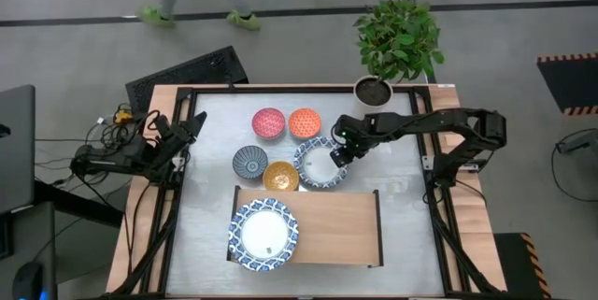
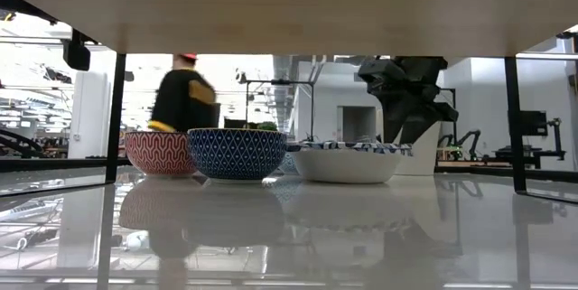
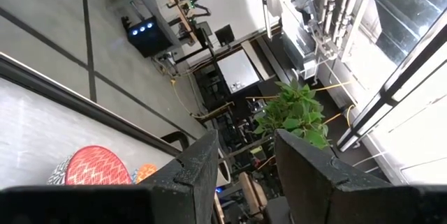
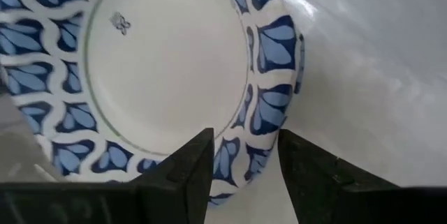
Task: Place and stack bowls onto a shelf
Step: Stack the white patterned bowl on top of the other white patterned bowls on the shelf
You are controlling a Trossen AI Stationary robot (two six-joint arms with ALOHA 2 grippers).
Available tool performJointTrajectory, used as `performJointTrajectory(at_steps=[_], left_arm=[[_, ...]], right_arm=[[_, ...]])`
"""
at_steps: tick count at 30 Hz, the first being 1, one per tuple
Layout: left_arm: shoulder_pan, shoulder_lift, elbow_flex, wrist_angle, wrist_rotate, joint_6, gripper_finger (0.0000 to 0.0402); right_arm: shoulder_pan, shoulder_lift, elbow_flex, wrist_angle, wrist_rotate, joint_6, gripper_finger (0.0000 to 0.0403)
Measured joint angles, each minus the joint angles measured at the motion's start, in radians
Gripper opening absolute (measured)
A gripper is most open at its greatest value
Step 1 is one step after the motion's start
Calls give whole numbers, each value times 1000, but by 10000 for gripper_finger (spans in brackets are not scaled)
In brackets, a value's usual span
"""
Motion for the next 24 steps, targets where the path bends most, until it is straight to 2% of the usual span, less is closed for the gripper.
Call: performJointTrajectory(at_steps=[5, 15, 24], left_arm=[[0, 0, 0, 0, -12, 7, 128], [0, 0, 0, 0, -19, 10, 128], [0, 0, 0, 0, -19, 10, 128]], right_arm=[[0, -7, 3, -4, -1, -5, 148], [0, 2, 3, -8, -4, -35, 26], [-2, -10, 3, -26, -11, -17, 16]])
